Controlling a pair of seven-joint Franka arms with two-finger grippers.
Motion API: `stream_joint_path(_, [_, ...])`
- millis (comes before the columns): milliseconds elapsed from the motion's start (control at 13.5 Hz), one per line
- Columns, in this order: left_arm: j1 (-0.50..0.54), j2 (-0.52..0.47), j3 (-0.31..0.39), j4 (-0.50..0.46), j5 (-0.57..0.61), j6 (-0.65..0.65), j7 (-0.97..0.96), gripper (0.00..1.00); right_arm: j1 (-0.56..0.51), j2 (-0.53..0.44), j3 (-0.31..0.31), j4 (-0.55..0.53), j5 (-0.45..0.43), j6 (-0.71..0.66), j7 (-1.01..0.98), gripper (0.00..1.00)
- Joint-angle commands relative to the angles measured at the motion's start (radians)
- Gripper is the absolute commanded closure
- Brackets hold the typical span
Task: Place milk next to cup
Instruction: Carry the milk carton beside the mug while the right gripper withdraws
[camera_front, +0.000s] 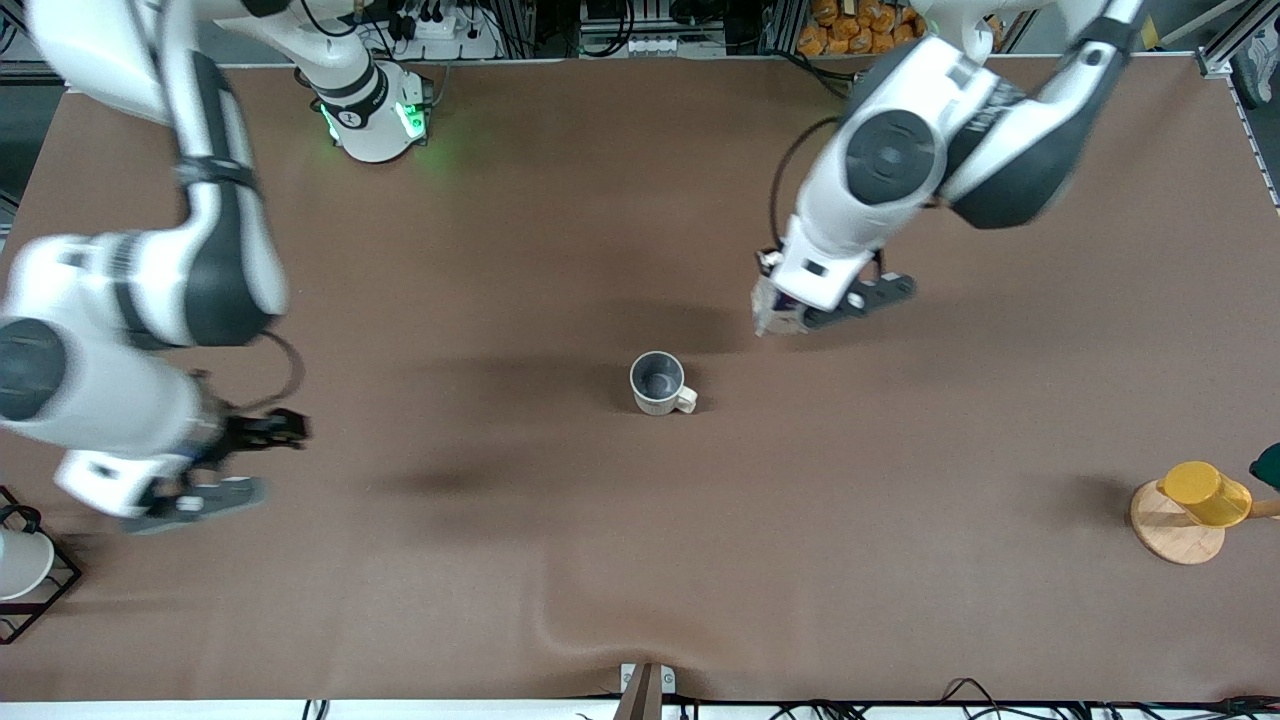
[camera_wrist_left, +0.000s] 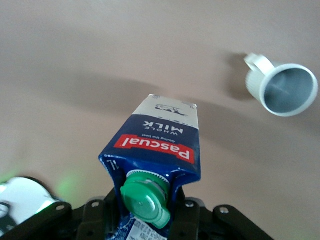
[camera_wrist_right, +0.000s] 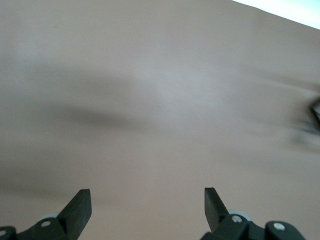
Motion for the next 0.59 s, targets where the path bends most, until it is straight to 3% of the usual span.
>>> stream_joint_path(0, [-0.075, 0.051, -0.010, -0.004, -0.014, 0.084, -0.108, 0.60, -0.043, -0.128, 0.014, -0.075, 0.010, -0.063, 0.002, 0.00])
stream_joint_path(222, [-0.174, 0.106, -0.007, -0.001, 0.038, 0.119, -0.203, 0.61, -0.093, -0.210, 0.013, -0.084, 0.011, -0.143, 0.008, 0.00])
stream_joint_path(519, [-0.248, 0.243, 0.023, 0.082, 0.140, 0.145, -0.271, 0.62, -0.192, -0.357, 0.022, -0.193, 0.015, -0.152, 0.021, 0.00])
